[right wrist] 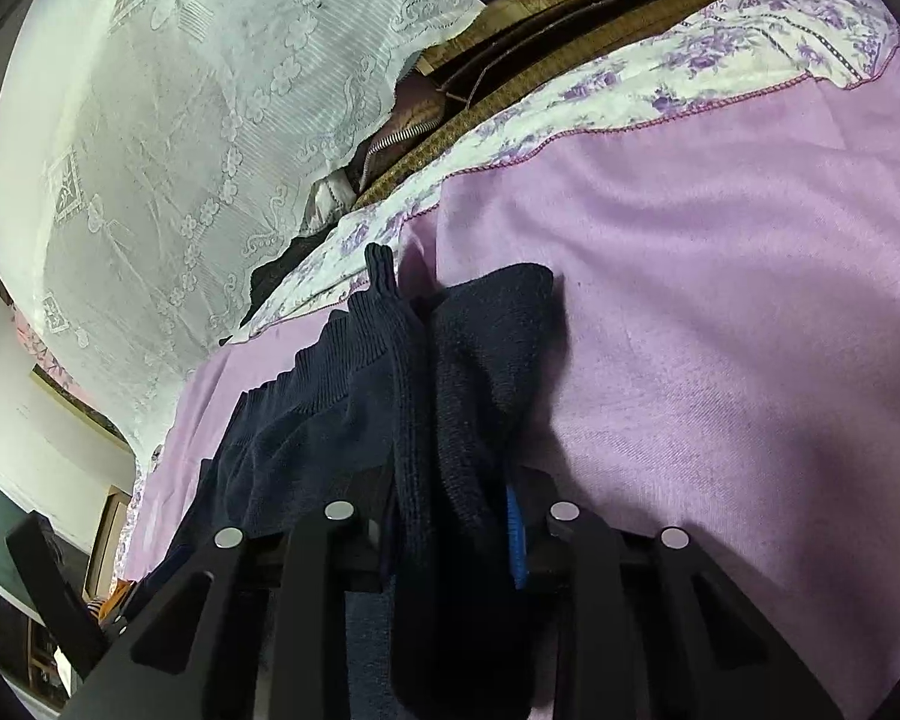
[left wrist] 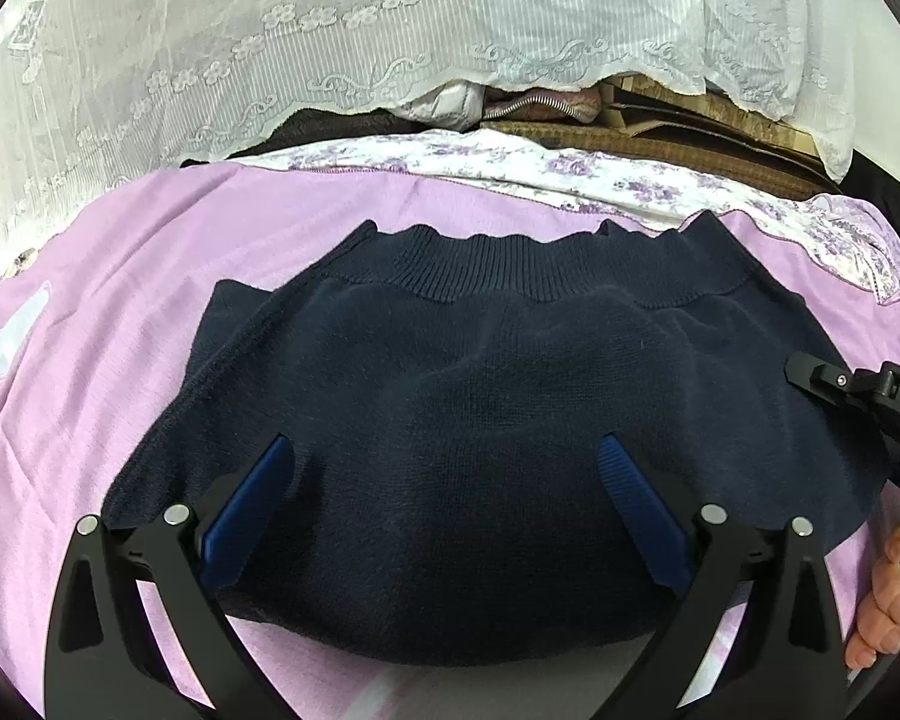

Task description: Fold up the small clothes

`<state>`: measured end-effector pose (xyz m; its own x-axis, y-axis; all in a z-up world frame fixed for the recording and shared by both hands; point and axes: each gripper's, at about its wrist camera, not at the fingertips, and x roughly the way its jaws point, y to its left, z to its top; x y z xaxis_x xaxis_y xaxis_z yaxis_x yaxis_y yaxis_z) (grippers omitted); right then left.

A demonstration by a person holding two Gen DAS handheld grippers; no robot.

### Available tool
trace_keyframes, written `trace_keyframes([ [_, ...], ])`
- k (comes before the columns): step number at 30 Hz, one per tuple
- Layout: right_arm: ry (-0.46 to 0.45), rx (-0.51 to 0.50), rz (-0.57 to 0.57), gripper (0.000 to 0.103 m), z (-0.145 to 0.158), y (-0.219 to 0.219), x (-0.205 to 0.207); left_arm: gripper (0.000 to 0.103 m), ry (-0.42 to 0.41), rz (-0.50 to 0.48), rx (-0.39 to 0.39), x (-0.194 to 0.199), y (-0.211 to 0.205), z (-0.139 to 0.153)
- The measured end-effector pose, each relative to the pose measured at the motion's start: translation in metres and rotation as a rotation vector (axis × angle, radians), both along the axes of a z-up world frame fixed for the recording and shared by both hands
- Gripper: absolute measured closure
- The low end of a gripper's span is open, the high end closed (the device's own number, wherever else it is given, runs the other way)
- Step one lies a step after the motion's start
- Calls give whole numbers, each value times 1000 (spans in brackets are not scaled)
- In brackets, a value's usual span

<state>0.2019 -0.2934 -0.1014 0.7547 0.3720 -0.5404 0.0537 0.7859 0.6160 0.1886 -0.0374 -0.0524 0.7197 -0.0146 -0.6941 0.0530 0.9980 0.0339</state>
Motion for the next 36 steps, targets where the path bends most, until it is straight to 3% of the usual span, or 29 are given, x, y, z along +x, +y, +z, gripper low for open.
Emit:
trace_keyframes([
  [12, 28, -17, -36, 79, 10, 5, -1, 5, -57, 13, 17, -13, 5, 8],
  [23, 45, 9, -41, 80, 31, 13, -2, 5, -21, 18, 19, -13, 22, 7],
  [31, 54, -9, -26, 82, 61, 29, 5, 5, -57, 63, 130, -15, 68, 13],
  [36, 56, -40, -26, 83, 75, 43, 7, 4, -54, 121, 158, -17, 114, 10],
])
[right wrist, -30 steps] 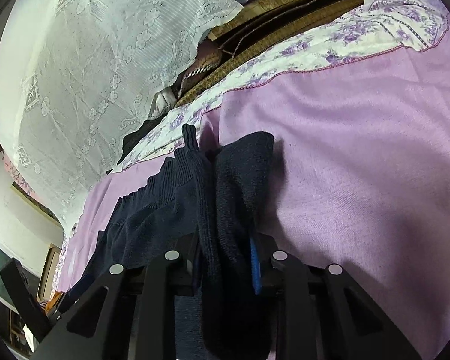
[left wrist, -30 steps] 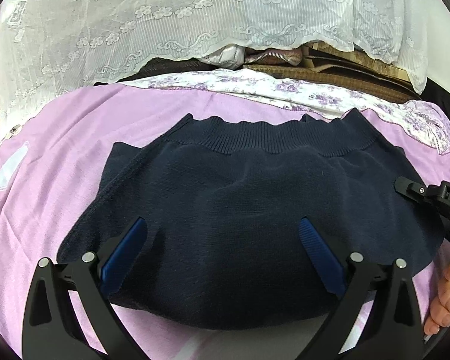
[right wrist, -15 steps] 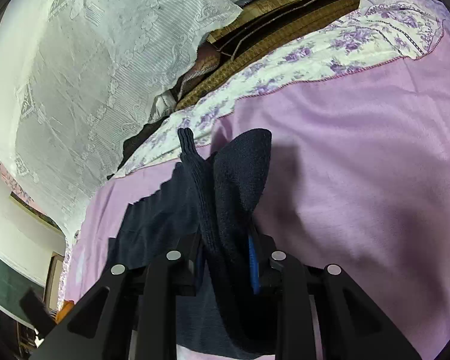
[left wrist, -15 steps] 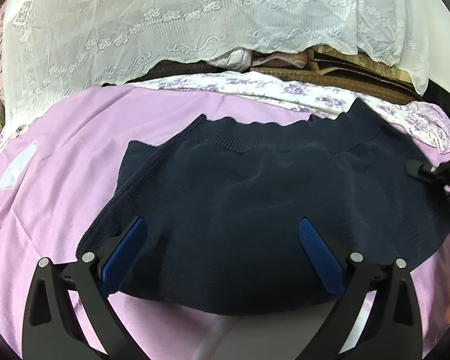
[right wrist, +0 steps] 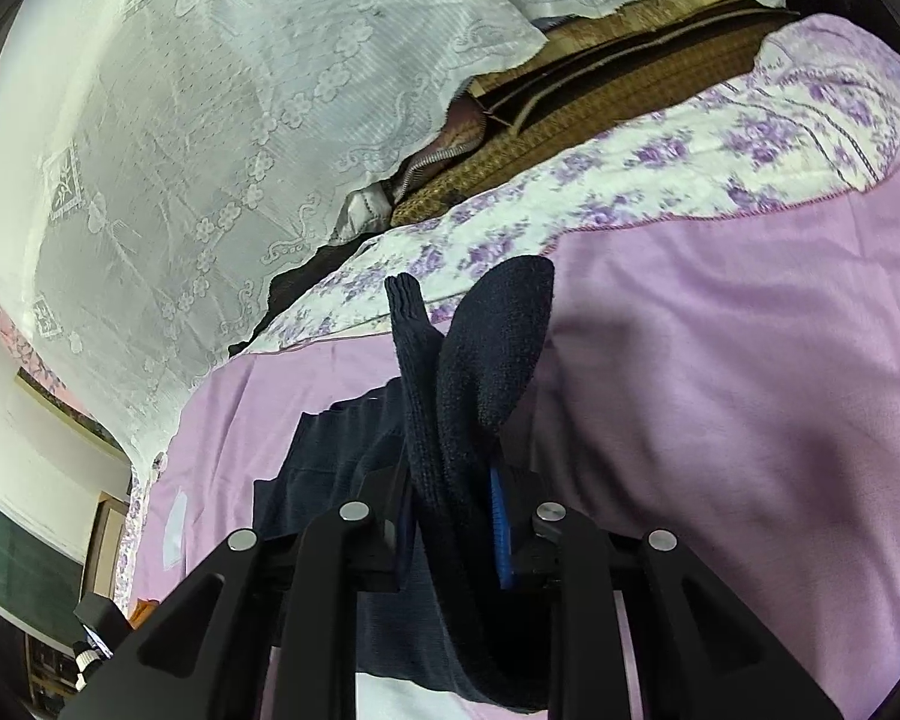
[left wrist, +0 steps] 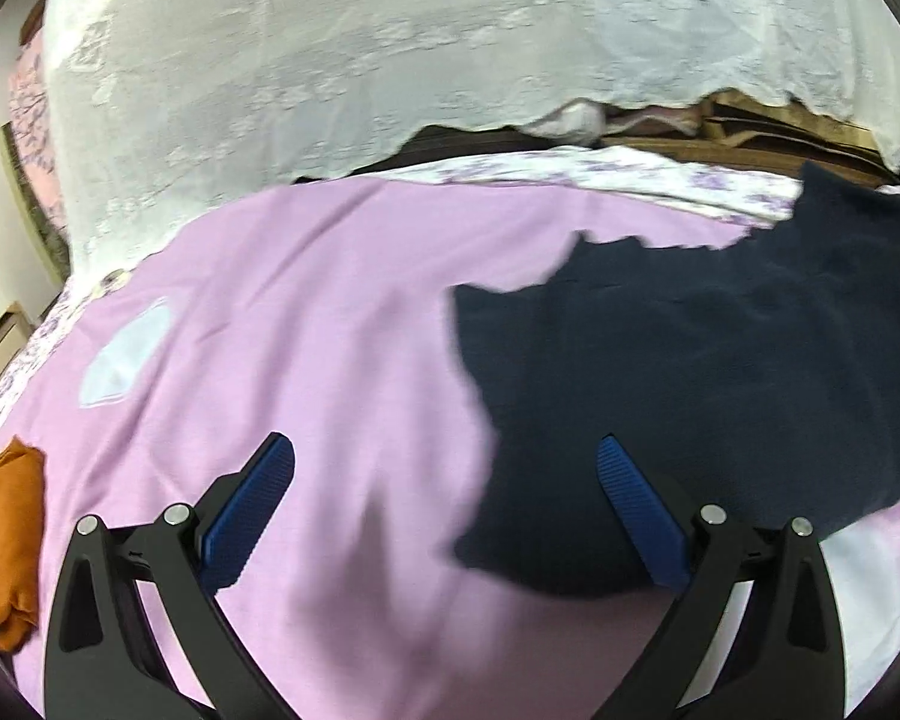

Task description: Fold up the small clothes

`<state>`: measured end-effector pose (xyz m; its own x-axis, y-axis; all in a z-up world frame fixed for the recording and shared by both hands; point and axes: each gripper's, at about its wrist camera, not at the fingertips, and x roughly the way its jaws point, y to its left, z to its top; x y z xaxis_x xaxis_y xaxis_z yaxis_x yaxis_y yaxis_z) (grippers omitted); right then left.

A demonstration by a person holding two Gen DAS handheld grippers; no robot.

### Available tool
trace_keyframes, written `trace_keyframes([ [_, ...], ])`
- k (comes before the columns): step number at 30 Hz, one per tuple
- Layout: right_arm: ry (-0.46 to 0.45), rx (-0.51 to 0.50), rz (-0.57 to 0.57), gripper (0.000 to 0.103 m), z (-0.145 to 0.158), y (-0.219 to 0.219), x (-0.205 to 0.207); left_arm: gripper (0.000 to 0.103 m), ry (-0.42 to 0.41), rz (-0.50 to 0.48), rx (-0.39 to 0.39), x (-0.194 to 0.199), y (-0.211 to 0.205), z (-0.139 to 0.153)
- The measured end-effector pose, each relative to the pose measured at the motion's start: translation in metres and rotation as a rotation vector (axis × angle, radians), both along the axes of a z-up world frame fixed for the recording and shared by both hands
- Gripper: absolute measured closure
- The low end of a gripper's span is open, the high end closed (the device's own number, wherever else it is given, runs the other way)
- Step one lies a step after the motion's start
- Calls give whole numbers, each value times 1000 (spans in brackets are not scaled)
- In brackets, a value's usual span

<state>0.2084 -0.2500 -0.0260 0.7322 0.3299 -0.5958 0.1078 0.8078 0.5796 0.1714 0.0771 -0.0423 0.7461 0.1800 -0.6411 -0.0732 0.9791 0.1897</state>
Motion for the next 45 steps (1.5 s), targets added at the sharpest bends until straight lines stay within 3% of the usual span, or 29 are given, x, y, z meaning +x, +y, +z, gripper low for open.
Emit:
trace_keyframes([
  [2, 5, -4, -6, 83, 5, 5, 1, 4, 15, 29, -29, 2, 19, -2],
  [6, 11, -11, -7, 83, 14, 16, 2, 4, 42, 63, -178, 9, 47, -4],
  [13, 27, -35, -7, 83, 33, 44, 10, 4, -32, 119, -157, 1, 52, 2],
  [17, 30, -45, 10, 83, 43, 67, 16, 4, -26, 149, -207, 5, 63, 3],
  [28, 58, -109, 67, 83, 55, 155, 38, 4, 41, 334, -490, 17, 133, -13],
  [33, 72, -129, 106, 83, 44, 203, 46, 4, 27, 337, -471, 17, 131, -13],
  [41, 145, -161, 210, 90, -12, 263, 39, 4, 33, 348, -492, 20, 137, -14],
  [45, 109, -279, 250, 89, -19, 275, 31, 4, 34, 348, -489, 20, 137, -14],
])
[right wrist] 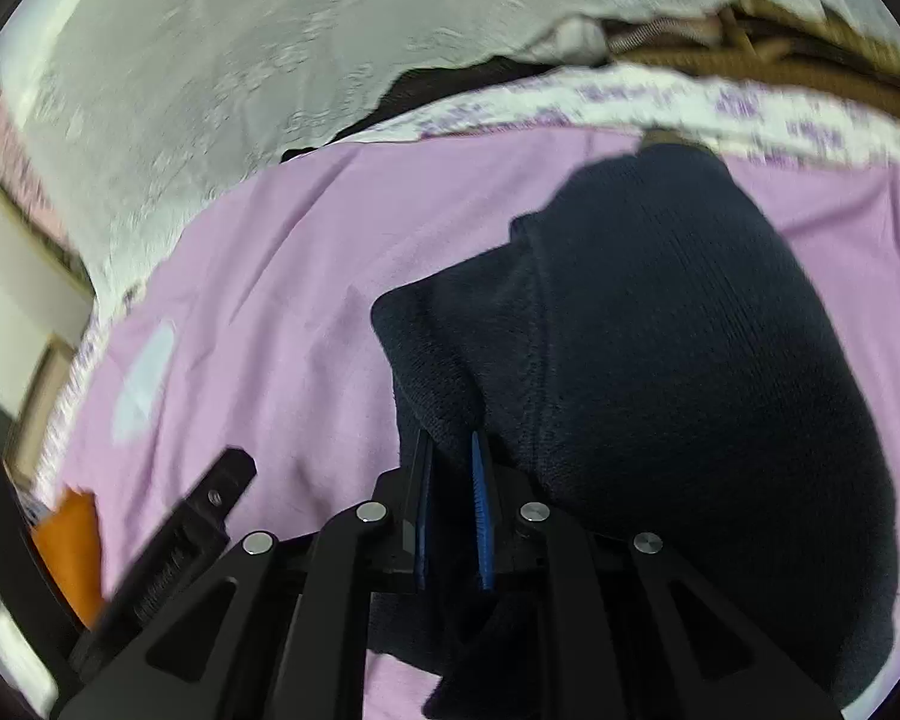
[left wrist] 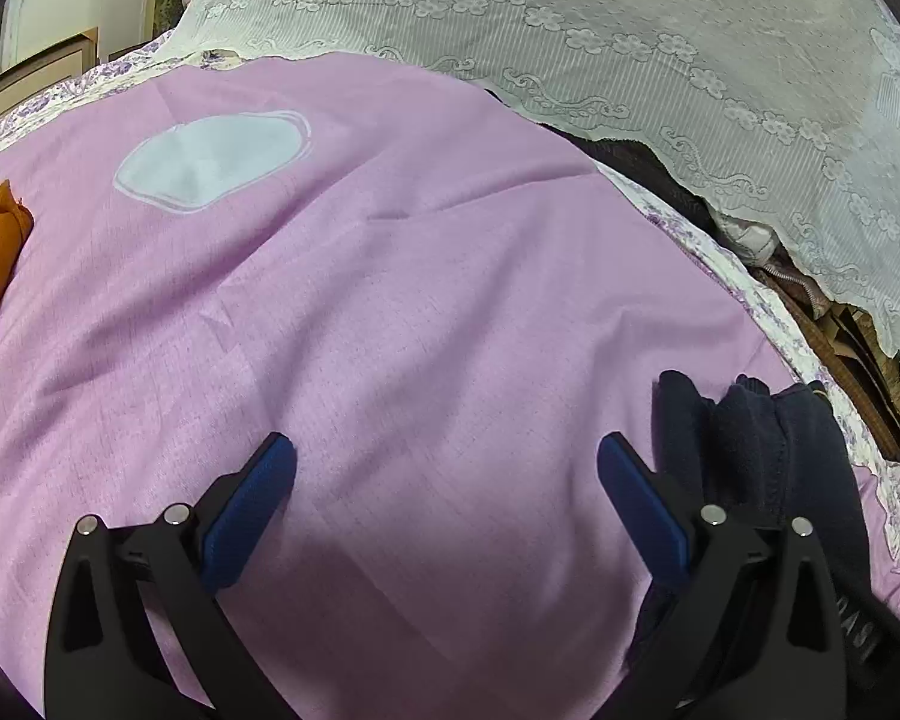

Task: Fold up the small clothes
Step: 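Carry the folded cardigan with the right gripper away across the bed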

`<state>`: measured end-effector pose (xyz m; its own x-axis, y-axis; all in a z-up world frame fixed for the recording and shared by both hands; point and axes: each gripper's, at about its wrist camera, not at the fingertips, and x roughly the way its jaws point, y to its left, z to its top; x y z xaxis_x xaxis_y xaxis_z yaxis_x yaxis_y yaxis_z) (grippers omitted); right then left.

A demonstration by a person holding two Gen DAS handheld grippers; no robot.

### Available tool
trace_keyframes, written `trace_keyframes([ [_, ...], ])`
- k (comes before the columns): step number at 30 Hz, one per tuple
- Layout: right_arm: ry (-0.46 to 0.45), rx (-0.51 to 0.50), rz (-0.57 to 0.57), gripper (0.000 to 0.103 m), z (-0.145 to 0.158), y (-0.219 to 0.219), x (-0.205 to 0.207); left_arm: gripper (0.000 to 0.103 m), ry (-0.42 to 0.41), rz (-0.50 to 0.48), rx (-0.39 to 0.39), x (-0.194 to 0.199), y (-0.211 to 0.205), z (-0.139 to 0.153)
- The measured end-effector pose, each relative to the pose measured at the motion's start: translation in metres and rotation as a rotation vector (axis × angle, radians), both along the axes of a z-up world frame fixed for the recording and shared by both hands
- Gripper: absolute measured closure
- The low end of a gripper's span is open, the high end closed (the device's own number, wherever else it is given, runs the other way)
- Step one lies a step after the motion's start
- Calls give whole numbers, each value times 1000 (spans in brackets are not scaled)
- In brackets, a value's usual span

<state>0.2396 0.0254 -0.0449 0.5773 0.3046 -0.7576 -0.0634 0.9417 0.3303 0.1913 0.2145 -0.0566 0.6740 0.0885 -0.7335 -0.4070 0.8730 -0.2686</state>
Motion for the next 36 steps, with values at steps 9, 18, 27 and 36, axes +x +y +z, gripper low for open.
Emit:
trace_keyframes([
  [9, -108, 38, 86, 86, 64, -32, -11, 4, -4, -33, 20, -1, -6, 3],
  [18, -158, -138, -65, 63, 51, -102, -24, 4, -45, -116, 46, -6, -29, 16],
  [27, -157, -10, -44, 49, 11, -86, -12, 4, -43, -249, 253, -10, -92, 22],
  [36, -211, -13, 75, 58, 44, -104, -14, 4, -3, -238, 123, -1, -73, 8],
])
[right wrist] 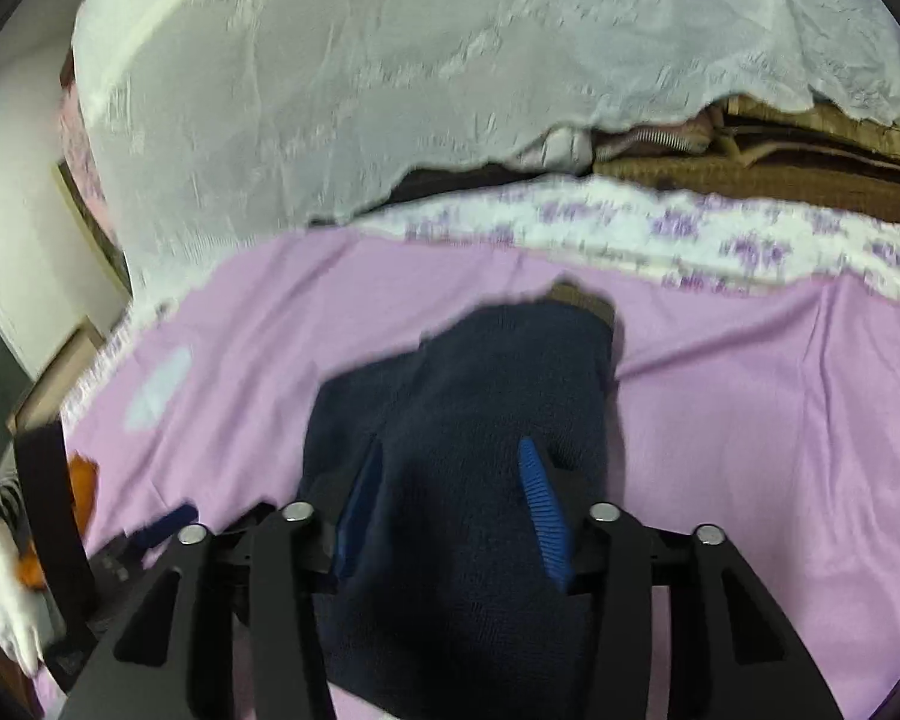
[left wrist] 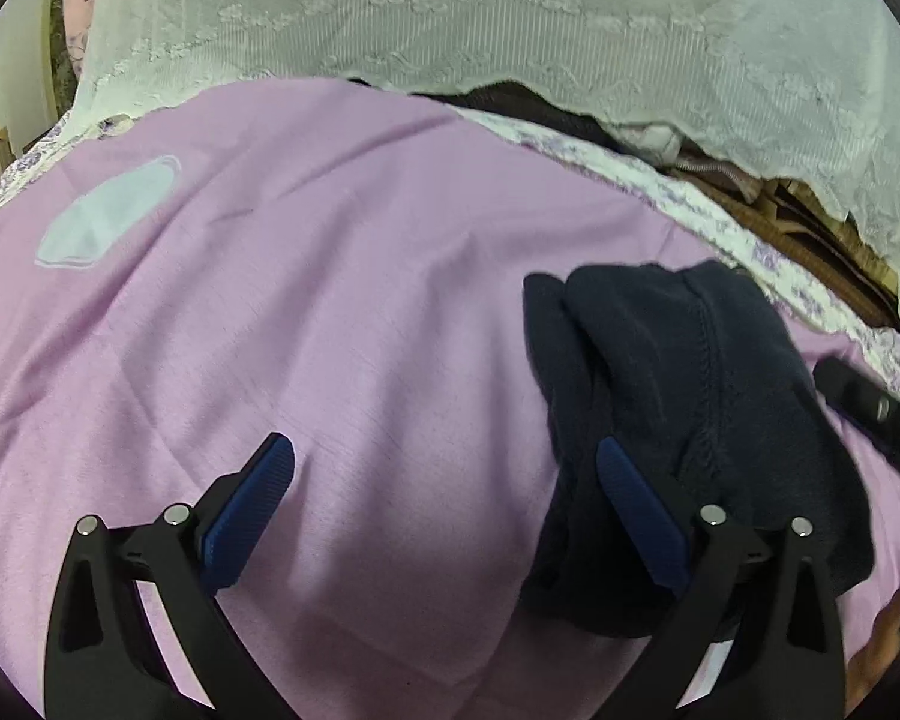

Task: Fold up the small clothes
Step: 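Grasp the folded navy cardigan with the left gripper beside the right gripper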

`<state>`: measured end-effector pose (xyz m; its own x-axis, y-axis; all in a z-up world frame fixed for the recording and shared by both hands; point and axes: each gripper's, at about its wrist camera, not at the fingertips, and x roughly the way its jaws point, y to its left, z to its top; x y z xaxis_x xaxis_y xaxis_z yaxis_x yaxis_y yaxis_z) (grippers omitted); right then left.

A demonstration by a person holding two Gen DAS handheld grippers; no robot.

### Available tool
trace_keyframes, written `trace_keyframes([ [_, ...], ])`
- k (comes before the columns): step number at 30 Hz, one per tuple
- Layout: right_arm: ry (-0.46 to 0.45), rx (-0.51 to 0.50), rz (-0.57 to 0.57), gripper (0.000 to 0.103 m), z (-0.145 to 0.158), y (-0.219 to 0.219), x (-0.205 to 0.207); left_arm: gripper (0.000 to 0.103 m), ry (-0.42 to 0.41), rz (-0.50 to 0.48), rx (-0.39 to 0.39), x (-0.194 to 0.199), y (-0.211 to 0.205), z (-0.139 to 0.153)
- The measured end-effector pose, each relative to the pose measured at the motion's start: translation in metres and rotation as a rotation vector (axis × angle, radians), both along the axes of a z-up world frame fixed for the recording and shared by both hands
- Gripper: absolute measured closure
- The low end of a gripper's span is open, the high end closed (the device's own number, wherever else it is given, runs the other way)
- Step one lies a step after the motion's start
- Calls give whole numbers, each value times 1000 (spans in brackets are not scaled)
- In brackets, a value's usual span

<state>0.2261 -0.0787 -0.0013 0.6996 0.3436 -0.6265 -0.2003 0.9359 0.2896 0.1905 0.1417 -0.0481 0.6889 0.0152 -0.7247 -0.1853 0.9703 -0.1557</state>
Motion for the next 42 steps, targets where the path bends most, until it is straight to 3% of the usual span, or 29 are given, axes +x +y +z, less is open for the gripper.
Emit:
trace_keyframes([
  [3, -2, -11, -20, 71, 2, -8, 9, 4, -49, -27, -2, -8, -8, 12],
  [5, 64, -32, 4, 73, -18, -6, 15, 4, -46, -48, 82, -8, -22, 11],
  [6, 54, -59, 7, 73, -29, -4, 13, 4, -4, -55, 175, -1, -35, -1],
  [8, -35, -95, 2, 72, -41, -2, -1, 4, 59, -69, 215, 9, -41, -20],
  [12, -16, -76, 5, 73, -35, -5, 0, 4, 70, -76, 155, 10, -31, -20],
  [15, -68, -64, -12, 72, -18, -8, -22, 5, 27, -95, 99, 0, -24, -7],
  [18, -122, -106, 2, 57, -15, -4, -55, 5, -51, -112, -9, -13, -15, 13],
  [19, -125, -116, 8, 47, -17, -4, -60, 5, -70, -117, -15, -14, -15, 15],
  [21, -103, -186, 19, 29, -34, 2, -65, 4, -9, -100, 103, -4, -26, 1],
  [22, -23, -188, 29, 16, -47, 2, -55, 4, 67, -111, 135, 7, -32, -15],
  [24, 121, -29, 52, 8, -62, -16, -36, 4, 98, -96, 82, 12, -28, -24],
  [26, 131, 74, 52, 6, -64, -31, -36, 4, 83, -118, 31, 11, -22, -19],
  [30, 36, 20, 12, 4, -47, -28, -57, 5, 40, -156, -74, 6, -16, -7],
  [32, -81, 97, -11, 4, -29, -43, -70, 4, 9, -185, -138, 5, -13, 1],
  [34, -105, 193, -45, 3, -21, -61, -68, 4, 27, -235, -207, 13, -12, 0],
  [38, 63, 355, -67, 4, -26, -84, -27, 5, 107, -337, -318, 35, -21, -12],
  [42, 222, 501, -13, 4, -47, -85, 16, 4, 142, -377, -329, 57, -31, -24],
])
